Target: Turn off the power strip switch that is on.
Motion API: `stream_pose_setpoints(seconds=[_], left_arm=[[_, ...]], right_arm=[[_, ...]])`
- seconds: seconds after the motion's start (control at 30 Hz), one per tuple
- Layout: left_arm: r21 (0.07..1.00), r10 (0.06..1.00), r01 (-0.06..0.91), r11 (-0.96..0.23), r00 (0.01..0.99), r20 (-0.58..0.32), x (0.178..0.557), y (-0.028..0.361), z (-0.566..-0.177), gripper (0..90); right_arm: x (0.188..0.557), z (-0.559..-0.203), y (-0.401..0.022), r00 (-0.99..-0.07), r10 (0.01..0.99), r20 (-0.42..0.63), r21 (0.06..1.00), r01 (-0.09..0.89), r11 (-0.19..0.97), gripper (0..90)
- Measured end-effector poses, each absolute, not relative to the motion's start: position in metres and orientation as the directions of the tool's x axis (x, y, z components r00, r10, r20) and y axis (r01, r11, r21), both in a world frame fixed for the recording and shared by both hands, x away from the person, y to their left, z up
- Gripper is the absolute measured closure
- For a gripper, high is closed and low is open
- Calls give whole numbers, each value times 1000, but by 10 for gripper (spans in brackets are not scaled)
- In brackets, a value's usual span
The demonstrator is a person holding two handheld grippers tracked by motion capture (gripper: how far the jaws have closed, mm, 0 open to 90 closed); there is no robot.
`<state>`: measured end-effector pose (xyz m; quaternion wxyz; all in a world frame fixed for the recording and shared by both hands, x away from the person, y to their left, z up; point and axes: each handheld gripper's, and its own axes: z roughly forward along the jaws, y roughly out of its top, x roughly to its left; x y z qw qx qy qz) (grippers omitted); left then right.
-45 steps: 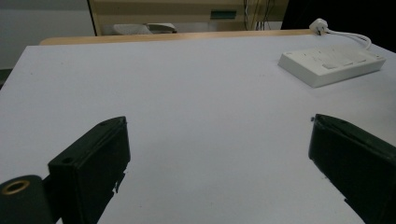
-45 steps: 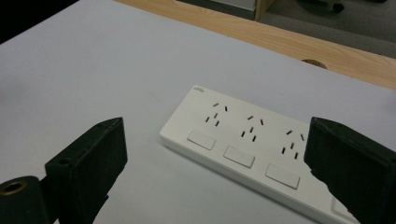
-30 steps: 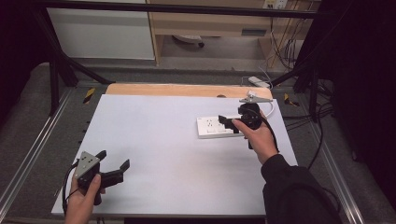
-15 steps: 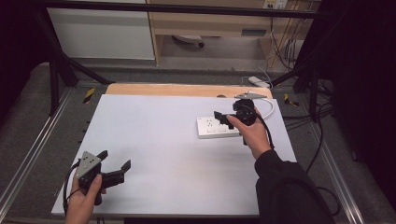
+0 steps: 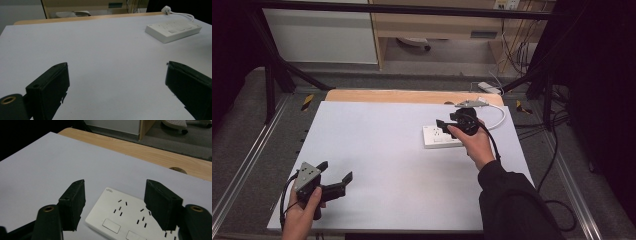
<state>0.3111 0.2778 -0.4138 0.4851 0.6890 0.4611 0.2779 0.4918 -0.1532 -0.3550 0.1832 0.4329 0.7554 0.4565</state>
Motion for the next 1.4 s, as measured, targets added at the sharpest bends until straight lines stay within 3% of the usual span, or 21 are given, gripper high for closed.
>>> stream_pose_setpoints(seconds=[0.7, 0.97, 1.4], left_arm=[[926, 904, 363, -101, 423, -67, 311, 278, -414, 53], [926, 903, 364, -102, 423, -67, 311, 278, -414, 53], [923, 904, 371, -104, 423, -68, 311, 278, -414, 53]], right_arm=[[490, -369, -139, -589, 804, 81, 862, 446, 240, 744], [489, -373, -137, -576, 814, 77, 878, 426, 219, 828], [490, -387, -145, -560, 826, 72, 872, 437, 221, 886]])
